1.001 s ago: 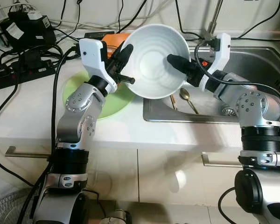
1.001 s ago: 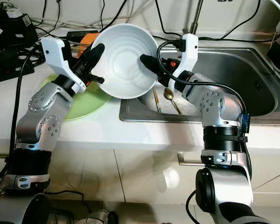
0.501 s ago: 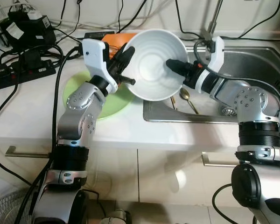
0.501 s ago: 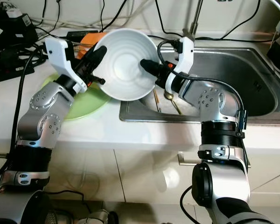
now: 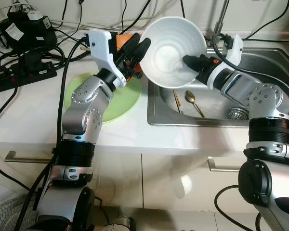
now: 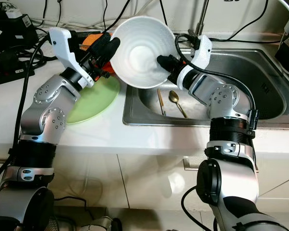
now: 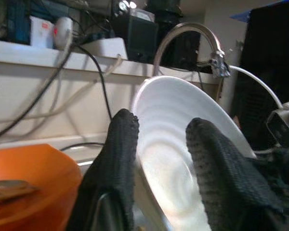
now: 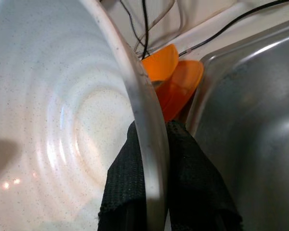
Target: Kitchen organization
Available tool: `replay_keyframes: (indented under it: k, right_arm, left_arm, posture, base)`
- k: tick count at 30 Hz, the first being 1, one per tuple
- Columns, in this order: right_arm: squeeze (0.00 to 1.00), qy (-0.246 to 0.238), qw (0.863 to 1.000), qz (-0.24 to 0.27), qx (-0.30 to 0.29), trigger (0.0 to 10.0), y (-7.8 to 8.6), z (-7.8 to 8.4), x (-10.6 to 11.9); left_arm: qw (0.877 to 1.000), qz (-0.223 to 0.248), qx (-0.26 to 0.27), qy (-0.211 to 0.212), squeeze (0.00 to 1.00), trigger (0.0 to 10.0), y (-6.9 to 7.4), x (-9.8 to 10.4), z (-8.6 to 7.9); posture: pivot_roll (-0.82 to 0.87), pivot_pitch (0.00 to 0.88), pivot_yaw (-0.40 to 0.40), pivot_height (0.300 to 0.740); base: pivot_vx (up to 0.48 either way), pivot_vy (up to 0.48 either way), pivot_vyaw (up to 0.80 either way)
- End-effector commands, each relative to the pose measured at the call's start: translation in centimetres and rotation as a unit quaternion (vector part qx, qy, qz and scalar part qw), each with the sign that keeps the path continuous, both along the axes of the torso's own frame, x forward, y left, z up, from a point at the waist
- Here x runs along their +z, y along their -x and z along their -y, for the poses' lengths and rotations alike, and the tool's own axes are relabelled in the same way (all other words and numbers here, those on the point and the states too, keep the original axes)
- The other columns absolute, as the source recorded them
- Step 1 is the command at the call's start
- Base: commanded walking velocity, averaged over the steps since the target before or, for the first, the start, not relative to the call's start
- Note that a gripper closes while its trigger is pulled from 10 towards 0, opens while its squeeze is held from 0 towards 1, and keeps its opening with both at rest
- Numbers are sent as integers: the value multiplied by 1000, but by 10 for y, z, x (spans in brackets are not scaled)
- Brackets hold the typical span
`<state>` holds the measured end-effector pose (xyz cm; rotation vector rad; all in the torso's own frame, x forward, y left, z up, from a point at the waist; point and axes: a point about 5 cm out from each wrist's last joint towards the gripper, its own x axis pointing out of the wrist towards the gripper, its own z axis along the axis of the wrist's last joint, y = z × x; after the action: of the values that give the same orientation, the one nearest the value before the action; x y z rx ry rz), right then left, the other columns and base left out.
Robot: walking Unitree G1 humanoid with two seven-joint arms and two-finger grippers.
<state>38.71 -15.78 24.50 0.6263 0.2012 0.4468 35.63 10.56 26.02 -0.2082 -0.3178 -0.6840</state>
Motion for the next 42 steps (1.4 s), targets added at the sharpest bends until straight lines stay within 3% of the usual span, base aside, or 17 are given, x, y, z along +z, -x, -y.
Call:
replay_keyframes:
  k: [1, 6, 11, 13, 16, 21, 23, 29, 34, 42]
  right_arm:
    - [0, 1, 999, 21, -36, 0, -4, 13, 12]
    - [0, 27, 995, 31, -93, 0, -8, 33, 12]
    - [0, 84, 980, 21, -177, 0, -13, 71, -2]
    - [0, 91, 978, 15, -186, 0, -13, 76, -5]
    - [0, 140, 970, -3, -197, 0, -13, 87, -19]
    - [0, 207, 959, -31, -192, 0, -11, 91, -40]
    - [0, 264, 946, -51, -182, 0, -8, 95, -58]
    - [0, 332, 925, -81, -164, 0, 1, 102, -81]
    - [0, 351, 921, -81, -152, 0, 1, 101, -85]
    - [0, 365, 923, -64, -102, 0, -4, 82, -86]
  left_arm:
    - [1000, 8, -27, -5, 1000, 10000, 5, 6, 2]
    - [999, 2, -49, -14, 1000, 10000, 11, 1, 2]
    - [998, -8, -59, -23, 1000, 10000, 15, -6, 3]
    - [998, -11, -62, -23, 1000, 10000, 15, -7, 4]
    - [997, -26, -65, -38, 1000, 10000, 18, -15, 4]
    - [996, -54, -55, -48, 1000, 10000, 18, -25, 2]
    - [995, -65, -54, -48, 1000, 10000, 19, -28, 2]
    - [994, -68, -67, -58, 1000, 10000, 23, -28, 2]
    - [993, -70, -70, -65, 1000, 10000, 26, -28, 0]
    - [991, -80, -59, -86, 988, 10000, 26, -31, -1]
  posture:
    - [42, 37, 28, 740]
    - [48, 34, 30, 740]
    - [55, 32, 29, 740]
    - [61, 27, 27, 740]
    - [64, 29, 24, 740]
    - [70, 30, 20, 740]
    - [74, 32, 18, 740]
    - [86, 37, 16, 740]
    - [94, 39, 14, 740]
    - [103, 40, 16, 740]
  base:
    - [0, 0, 0]
    - [0, 0, 0]
    - [0, 0, 0]
    - [0, 0, 0]
    - [0, 0, 0]
    - [0, 0, 0]
    - [0, 0, 0]
    - [0, 0, 0]
    - [0, 0, 0]
    - [0, 0, 0]
